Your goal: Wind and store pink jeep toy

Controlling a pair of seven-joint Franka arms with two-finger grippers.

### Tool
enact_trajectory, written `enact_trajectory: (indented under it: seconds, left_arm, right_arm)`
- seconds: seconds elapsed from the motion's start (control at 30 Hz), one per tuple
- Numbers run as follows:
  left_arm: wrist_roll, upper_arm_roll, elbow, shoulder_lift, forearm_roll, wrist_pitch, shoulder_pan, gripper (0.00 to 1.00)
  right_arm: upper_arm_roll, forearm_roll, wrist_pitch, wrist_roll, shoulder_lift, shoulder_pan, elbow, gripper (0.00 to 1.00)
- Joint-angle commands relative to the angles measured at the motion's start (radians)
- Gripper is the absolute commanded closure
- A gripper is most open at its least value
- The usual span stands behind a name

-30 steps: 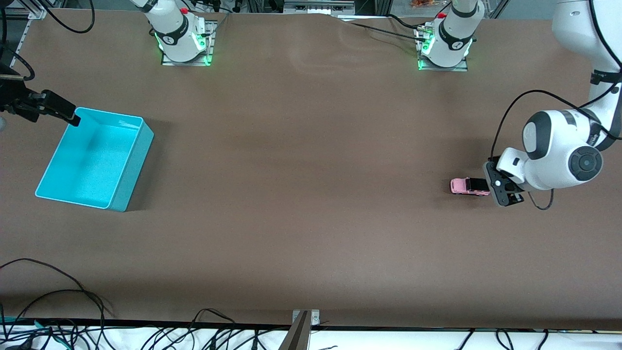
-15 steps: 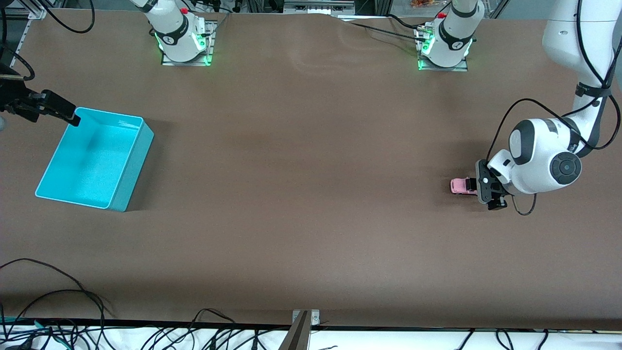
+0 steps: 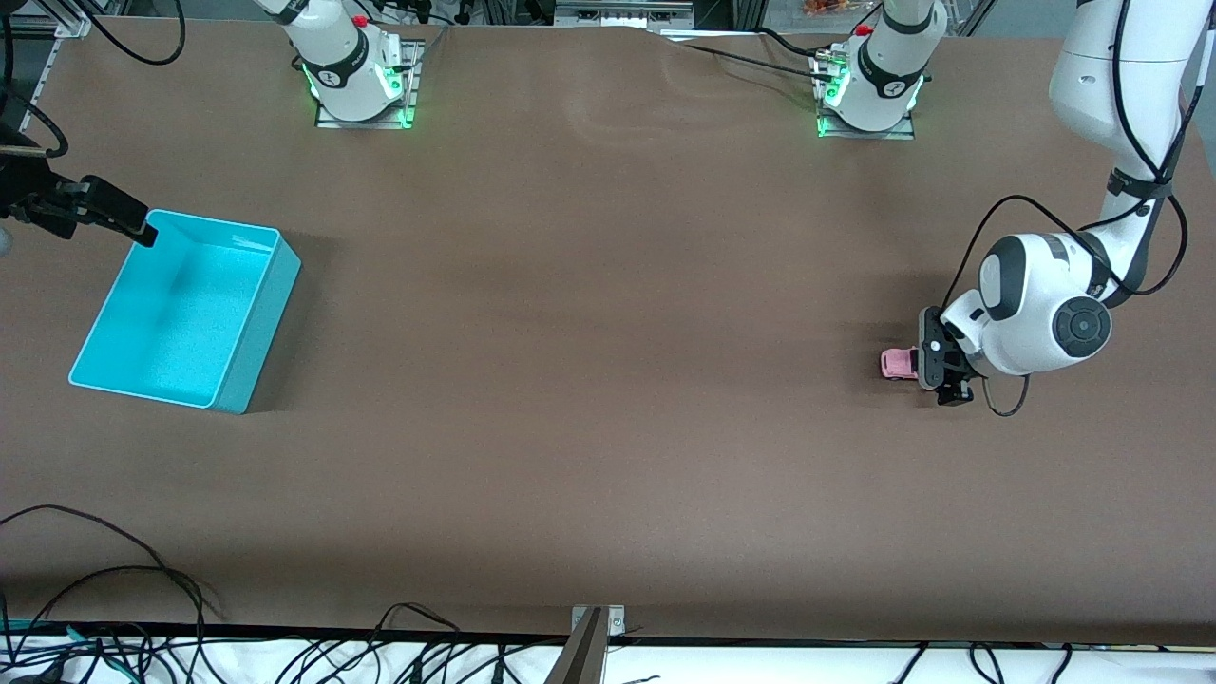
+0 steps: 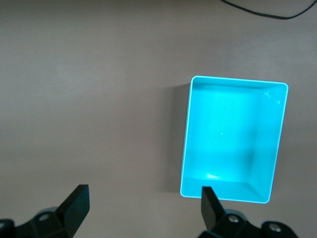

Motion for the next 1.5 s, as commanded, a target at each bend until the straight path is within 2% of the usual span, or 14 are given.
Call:
enact_trajectory:
  seconds: [0.0, 0.1, 0.23, 0.3, 0.37, 0.7, 0.93, 1.47]
  left_arm:
    - [0.023, -0.018, -0.016, -0.009, 0.004, 0.018, 0.012, 0.4]
    - [0.02, -0.018, -0.014, -0.009, -0.002, 0.019, 0.011, 0.59]
    - [0.013, -0.018, -0.01, -0.006, -0.005, 0.019, 0.008, 0.75]
    - [0.012, -0.018, -0.008, -0.003, -0.005, 0.019, 0.009, 0.92]
    - [0.014, -0.018, -0.008, -0.003, -0.007, 0.019, 0.011, 1.0]
    - [0.016, -0.018, -0.008, -0.002, -0.005, 0.018, 0.021, 1.0]
    - [0.025, -0.009, -0.001, 0.041, 0.008, 0.013, 0.037, 1.0]
    - [0.144, -0.009, 0.053, 0.112, 0.014, 0.013, 0.228, 1.0]
  right_arm:
    - [0.001, 0.004, -0.004, 0.002, -0.002, 0.0, 0.016, 0.0]
    - [0.001, 0.004, -0.004, 0.002, -0.002, 0.0, 0.016, 0.0]
    - [0.001, 0.004, -0.007, 0.002, -0.002, 0.0, 0.016, 0.0]
    - [0.001, 0.004, -0.007, 0.002, -0.002, 0.0, 0.016, 0.0]
    - [0.001, 0.004, -0.007, 0.002, -0.002, 0.0, 0.016, 0.0]
    - [0.001, 0.004, -0.006, 0.002, -0.001, 0.0, 0.016, 0.0]
    - [0.001, 0.004, -0.006, 0.002, -0.001, 0.0, 0.016, 0.0]
    - [0.001, 0.004, -0.006, 0.002, -0.001, 0.0, 0.016, 0.0]
